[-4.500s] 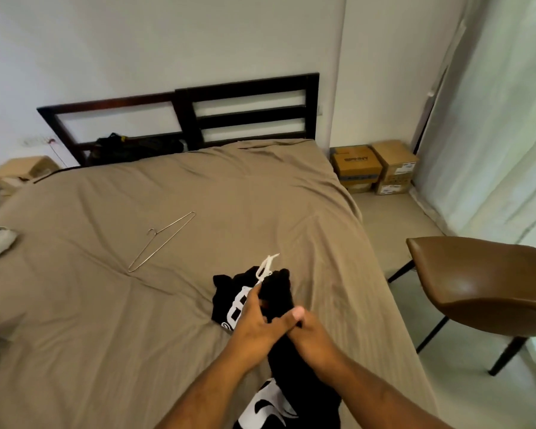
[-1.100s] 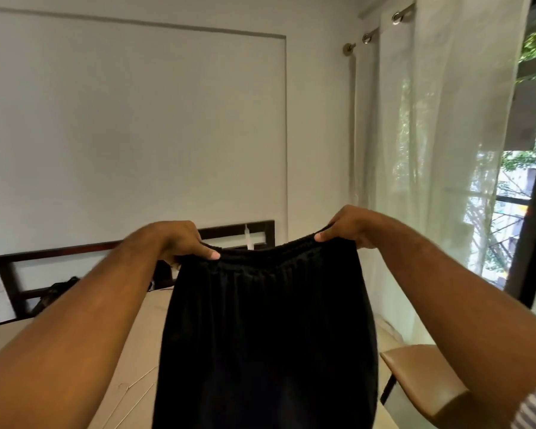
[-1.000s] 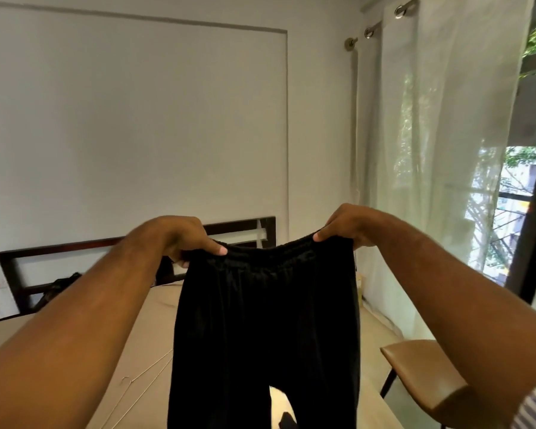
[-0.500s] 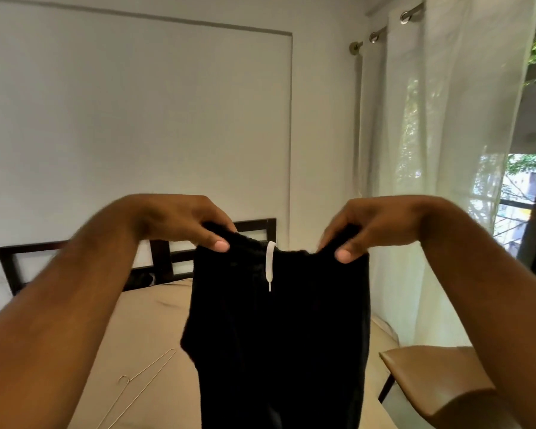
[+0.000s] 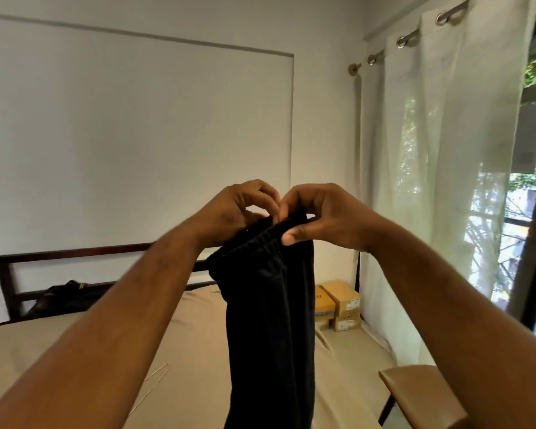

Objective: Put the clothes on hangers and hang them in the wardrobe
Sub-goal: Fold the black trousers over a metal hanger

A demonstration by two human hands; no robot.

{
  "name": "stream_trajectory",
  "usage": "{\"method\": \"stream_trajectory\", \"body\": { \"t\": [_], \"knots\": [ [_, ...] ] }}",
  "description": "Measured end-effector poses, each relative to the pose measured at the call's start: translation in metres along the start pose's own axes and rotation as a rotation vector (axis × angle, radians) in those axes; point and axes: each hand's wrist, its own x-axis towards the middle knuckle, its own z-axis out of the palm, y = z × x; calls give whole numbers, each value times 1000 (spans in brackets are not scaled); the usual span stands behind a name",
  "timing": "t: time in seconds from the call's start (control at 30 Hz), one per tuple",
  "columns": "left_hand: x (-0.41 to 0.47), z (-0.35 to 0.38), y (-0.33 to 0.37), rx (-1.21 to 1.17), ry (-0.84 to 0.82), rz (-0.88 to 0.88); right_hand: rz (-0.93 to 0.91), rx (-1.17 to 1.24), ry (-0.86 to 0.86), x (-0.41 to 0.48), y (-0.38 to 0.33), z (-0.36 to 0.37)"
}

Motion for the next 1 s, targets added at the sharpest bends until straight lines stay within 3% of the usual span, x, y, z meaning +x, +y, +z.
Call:
{"method": "stream_trajectory", "body": {
  "t": [0.13,0.4,0.5,0.53,0.6,0.67,0.73,0.83,0.93,1.0],
  "knots": [
    [-4,4,-1,-98,45,1,80,-71,175,-2,13,8],
    [-10,24,-11,-122,133,29,316,-21,54,-1,22,11],
    [-10,25,-7,-156,182,-151,247,-122,167,-4,27,17],
    [-11,22,-5,-209,153,-282,244,-108,226,-5,29,17],
    [-16,18,-5,-206,-62,-459,251,-58,311,-6,33,14],
    [-21,22,-7,-140,-256,-468,238,-130,358,-5,35,11],
    [-22,28,-9,-105,-266,-445,201,-300,370,-4,35,10],
    [-14,23,-5,165,-203,-355,223,-508,279,-4,29,3],
    [-3,16,9,387,-209,-299,373,-627,-10,-3,14,-14],
    [4,16,21,476,-195,-260,338,-700,-141,2,5,-15]
  ]
}}
